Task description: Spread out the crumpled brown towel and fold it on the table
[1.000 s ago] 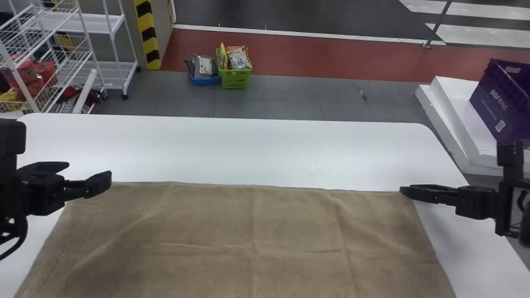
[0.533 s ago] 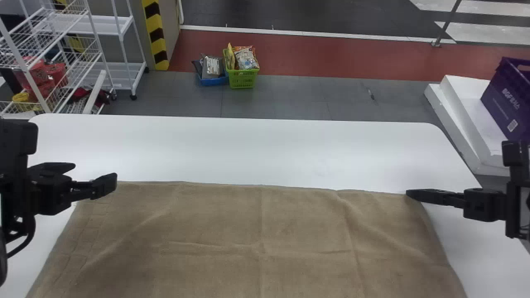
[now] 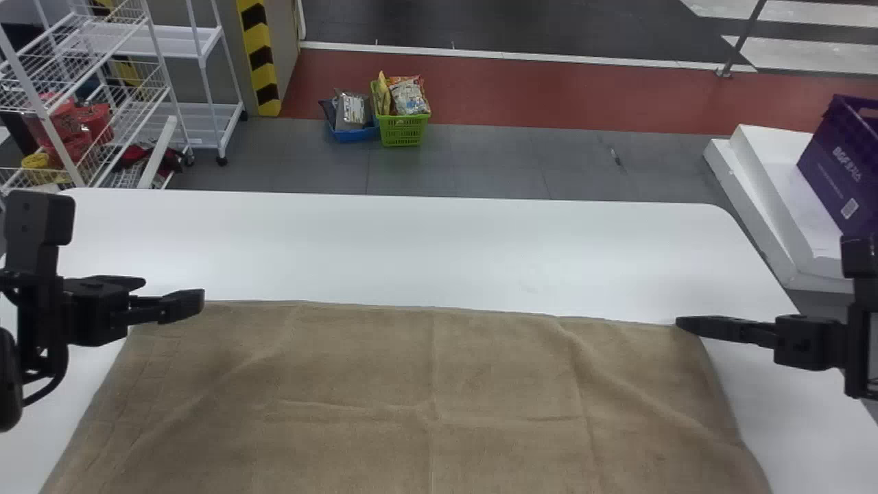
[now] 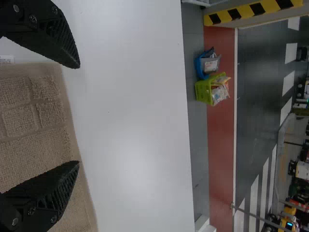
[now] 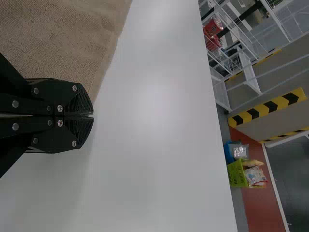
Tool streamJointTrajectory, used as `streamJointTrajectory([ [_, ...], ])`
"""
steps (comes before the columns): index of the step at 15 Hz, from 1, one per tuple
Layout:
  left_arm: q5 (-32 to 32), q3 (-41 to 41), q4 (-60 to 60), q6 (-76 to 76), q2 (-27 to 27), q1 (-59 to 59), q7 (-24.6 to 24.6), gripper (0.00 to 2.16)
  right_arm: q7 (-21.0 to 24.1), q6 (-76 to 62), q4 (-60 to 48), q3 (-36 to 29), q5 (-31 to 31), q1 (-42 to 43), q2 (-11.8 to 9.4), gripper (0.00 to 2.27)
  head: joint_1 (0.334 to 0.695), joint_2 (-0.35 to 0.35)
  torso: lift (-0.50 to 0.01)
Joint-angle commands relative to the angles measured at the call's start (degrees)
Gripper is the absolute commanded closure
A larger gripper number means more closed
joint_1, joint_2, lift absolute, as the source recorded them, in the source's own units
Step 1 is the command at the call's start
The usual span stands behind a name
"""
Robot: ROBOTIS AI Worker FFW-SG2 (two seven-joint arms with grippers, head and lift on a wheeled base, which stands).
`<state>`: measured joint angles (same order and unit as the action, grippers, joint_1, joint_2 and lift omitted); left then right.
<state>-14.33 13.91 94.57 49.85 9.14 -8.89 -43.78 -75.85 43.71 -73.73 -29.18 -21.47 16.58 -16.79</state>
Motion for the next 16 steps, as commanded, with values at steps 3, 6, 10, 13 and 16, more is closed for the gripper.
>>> streamJointTrajectory([
  [3, -0.3, -0.6, -6.1, -1.6, 2.5, -2.3, 0.3, 0.27, 0.0, -0.9, 0.0, -0.2, 0.0, 0.3, -0.2, 1.31, 0.695, -0.086, -0.127],
  [6, -1.9, -0.4, -6.4, -3.8, 3.0, -2.3, 0.4, 0.27, 0.4, -1.0, 0.1, 0.4, 0.0, 0.6, -0.2, 1.31, 0.695, -0.074, -0.127],
  [10, -2.5, -0.3, -6.4, -3.7, 3.9, -2.0, -0.3, 0.34, 0.6, -1.0, 0.2, 0.7, 0.0, 1.1, -0.2, 1.31, 0.695, -0.054, -0.127],
  [13, -2.8, -0.5, -6.1, -3.1, 3.8, -1.5, -2.2, 0.45, 0.8, -1.0, 0.1, 0.9, -0.1, 1.4, -0.2, 1.32, 0.695, -0.051, -0.127],
  [16, -3.0, -0.7, -5.9, -2.1, 3.8, -1.1, -3.6, 0.45, 1.2, -1.0, 0.1, 1.1, -0.6, 1.9, -0.1, 1.31, 0.695, -0.059, -0.127],
])
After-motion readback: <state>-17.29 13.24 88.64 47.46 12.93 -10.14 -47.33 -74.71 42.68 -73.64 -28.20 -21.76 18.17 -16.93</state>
